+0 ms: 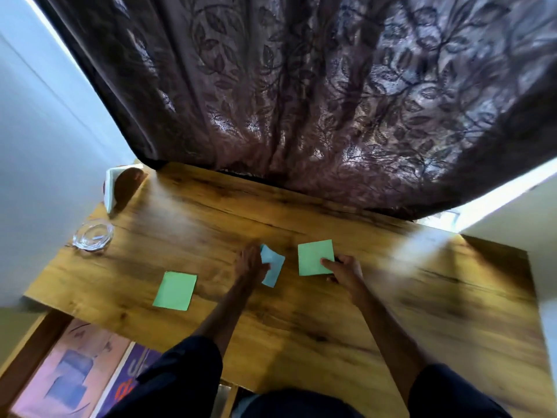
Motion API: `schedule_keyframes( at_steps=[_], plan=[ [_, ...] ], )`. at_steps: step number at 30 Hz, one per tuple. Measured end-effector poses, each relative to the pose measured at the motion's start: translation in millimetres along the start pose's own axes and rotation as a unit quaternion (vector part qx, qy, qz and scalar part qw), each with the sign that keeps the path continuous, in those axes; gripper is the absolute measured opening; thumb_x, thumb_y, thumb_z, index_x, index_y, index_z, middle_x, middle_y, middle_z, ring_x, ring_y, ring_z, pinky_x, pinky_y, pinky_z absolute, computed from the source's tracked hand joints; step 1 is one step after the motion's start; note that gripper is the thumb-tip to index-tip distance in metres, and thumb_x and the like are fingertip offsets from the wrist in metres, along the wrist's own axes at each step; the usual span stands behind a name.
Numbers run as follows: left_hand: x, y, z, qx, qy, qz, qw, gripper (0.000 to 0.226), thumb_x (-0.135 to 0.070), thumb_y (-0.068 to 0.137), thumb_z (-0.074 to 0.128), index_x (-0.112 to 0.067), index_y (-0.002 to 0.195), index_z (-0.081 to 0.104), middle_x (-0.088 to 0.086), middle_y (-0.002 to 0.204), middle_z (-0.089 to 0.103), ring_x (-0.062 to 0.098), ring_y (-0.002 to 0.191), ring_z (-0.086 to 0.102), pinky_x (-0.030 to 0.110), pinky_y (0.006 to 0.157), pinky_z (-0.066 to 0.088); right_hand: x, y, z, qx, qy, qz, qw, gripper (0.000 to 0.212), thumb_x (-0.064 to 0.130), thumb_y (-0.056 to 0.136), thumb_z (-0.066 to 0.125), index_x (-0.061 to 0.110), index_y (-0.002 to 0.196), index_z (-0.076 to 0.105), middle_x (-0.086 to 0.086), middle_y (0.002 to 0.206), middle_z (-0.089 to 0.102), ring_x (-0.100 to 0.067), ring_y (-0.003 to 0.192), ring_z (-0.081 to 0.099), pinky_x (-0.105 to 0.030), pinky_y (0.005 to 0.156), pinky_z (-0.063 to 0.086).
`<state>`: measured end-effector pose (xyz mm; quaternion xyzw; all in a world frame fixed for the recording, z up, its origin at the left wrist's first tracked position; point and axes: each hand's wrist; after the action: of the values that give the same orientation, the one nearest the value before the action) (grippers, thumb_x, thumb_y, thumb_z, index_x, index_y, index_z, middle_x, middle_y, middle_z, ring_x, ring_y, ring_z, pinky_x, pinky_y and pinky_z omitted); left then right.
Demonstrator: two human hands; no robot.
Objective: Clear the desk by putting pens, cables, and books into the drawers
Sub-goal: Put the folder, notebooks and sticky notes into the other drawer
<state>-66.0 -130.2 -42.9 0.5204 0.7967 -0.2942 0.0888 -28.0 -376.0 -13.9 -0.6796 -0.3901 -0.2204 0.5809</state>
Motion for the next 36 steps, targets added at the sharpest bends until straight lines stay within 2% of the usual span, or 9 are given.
schedule_keyframes(
  at_steps=[5, 7, 9, 13, 16, 19, 23, 31, 36],
  plan=[
    [8, -65, 15, -0.007, -0.145, -0.03, 0.989, 0.042, -0.033, 0.099, 0.057, -0.013, 0.135, 0.05, 0.014, 0.116, 0.065, 0.026, 0.091, 0.07, 0.043, 0.068, 0.062, -31, -40, -5, 0.007, 0.045, 0.008, 0.999, 0.029, 0.018, 0.087, 0.076, 0.0, 0.109, 0.07, -0.013, 0.1, 0.074, -0.029, 0.089, 0.073, -0.045, 0.077, 0.058],
    [5, -99, 13, -0.022, -0.238, -0.041, 0.97, 0.028, -0.031, 0.097, 0.061, -0.014, 0.117, 0.052, 0.012, 0.099, 0.064, 0.019, 0.067, 0.071, 0.037, 0.046, 0.059, -45, -58, -2, 0.02, 0.085, 0.026, 0.996, 0.024, 0.015, 0.089, 0.073, 0.0, 0.107, 0.069, -0.013, 0.095, 0.073, -0.027, 0.08, 0.071, -0.041, 0.071, 0.057],
    [4, -130, 11, 0.004, -0.325, -0.036, 0.945, 0.023, -0.023, 0.099, 0.061, -0.016, 0.116, 0.047, 0.008, 0.088, 0.063, 0.012, 0.053, 0.068, 0.027, 0.04, 0.053, -58, -79, 3, 0.037, 0.128, 0.045, 0.99, 0.016, 0.012, 0.092, 0.068, 0.002, 0.105, 0.068, -0.013, 0.091, 0.07, -0.021, 0.067, 0.067, -0.031, 0.055, 0.055],
    [17, -173, 15, 0.102, -0.451, -0.107, 0.88, 0.035, -0.009, 0.096, 0.064, 0.002, 0.127, 0.051, 0.013, 0.086, 0.069, 0.016, 0.054, 0.071, 0.023, 0.047, 0.056, -86, -120, 13, 0.081, 0.168, 0.078, 0.979, 0.021, 0.013, 0.101, 0.054, 0.0, 0.118, 0.059, -0.02, 0.095, 0.069, -0.018, 0.053, 0.063, -0.023, 0.043, 0.05],
    [33, -201, 21, 0.128, -0.49, -0.117, 0.854, 0.035, -0.001, 0.094, 0.064, 0.007, 0.127, 0.055, 0.018, 0.088, 0.073, 0.016, 0.065, 0.074, 0.022, 0.06, 0.06, -109, -146, 16, 0.095, 0.189, 0.077, 0.974, 0.024, 0.012, 0.102, 0.052, -0.001, 0.123, 0.056, -0.025, 0.106, 0.07, -0.026, 0.068, 0.07, -0.026, 0.05, 0.056],
    [48, -234, 25, 0.149, -0.56, -0.084, 0.81, 0.036, 0.0, 0.095, 0.062, 0.007, 0.129, 0.055, 0.022, 0.109, 0.073, 0.026, 0.092, 0.075, 0.024, 0.074, 0.061, -127, -176, 15, 0.094, 0.214, 0.064, 0.97, 0.026, 0.008, 0.101, 0.055, -0.002, 0.124, 0.055, -0.025, 0.11, 0.068, -0.027, 0.071, 0.071, -0.028, 0.053, 0.059],
    [65, -272, 30, 0.191, -0.598, -0.052, 0.777, 0.033, 0.001, 0.097, 0.057, 0.003, 0.13, 0.055, 0.022, 0.117, 0.071, 0.023, 0.098, 0.074, 0.024, 0.078, 0.06, -149, -221, 22, 0.085, 0.239, 0.045, 0.966, 0.022, -0.002, 0.098, 0.054, 0.003, 0.119, 0.058, -0.012, 0.104, 0.07, -0.023, 0.079, 0.069, -0.026, 0.057, 0.059],
    [102, -334, 60, 0.162, -0.604, -0.083, 0.776, 0.029, 0.003, 0.097, 0.056, 0.008, 0.126, 0.056, 0.023, 0.119, 0.067, 0.03, 0.097, 0.07, 0.028, 0.077, 0.062, -213, -297, 42, 0.026, 0.274, 0.028, 0.961, 0.034, -0.008, 0.092, 0.059, -0.001, 0.125, 0.058, -0.015, 0.112, 0.071, -0.024, 0.08, 0.072, -0.036, 0.076, 0.061],
    [136, -375, 66, 0.143, -0.577, -0.113, 0.796, 0.028, 0.011, 0.094, 0.054, 0.013, 0.122, 0.057, 0.028, 0.122, 0.064, 0.031, 0.094, 0.069, 0.027, 0.07, 0.062, -247, -354, 62, -0.008, 0.276, 0.015, 0.961, 0.032, -0.009, 0.089, 0.062, 0.002, 0.119, 0.061, -0.016, 0.109, 0.071, -0.032, 0.09, 0.072, -0.038, 0.074, 0.06]
  ],
)
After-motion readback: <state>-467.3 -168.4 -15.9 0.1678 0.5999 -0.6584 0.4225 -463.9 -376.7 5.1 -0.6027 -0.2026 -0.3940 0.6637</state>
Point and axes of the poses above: each hand's wrist, its own y-axis towards the middle knuckle, its own z-axis out of the palm, x = y × z
